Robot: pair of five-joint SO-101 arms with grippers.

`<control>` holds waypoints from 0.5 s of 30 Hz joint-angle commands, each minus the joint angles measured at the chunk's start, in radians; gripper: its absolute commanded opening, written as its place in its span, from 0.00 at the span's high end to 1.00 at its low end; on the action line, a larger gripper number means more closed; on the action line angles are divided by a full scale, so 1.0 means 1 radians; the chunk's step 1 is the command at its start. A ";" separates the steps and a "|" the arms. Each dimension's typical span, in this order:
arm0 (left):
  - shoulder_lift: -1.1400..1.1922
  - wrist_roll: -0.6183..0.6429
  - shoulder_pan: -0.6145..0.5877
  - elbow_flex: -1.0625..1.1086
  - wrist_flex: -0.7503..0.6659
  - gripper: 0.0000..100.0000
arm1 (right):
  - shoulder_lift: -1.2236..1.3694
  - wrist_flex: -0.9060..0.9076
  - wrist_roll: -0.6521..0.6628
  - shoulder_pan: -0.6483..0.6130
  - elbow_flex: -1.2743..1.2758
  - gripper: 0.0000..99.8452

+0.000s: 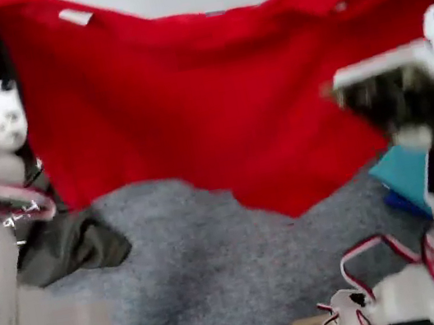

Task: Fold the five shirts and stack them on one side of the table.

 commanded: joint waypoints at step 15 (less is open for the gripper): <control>-0.468 -0.100 0.003 0.527 0.057 1.00 | -0.191 -0.025 0.066 0.013 -0.006 0.99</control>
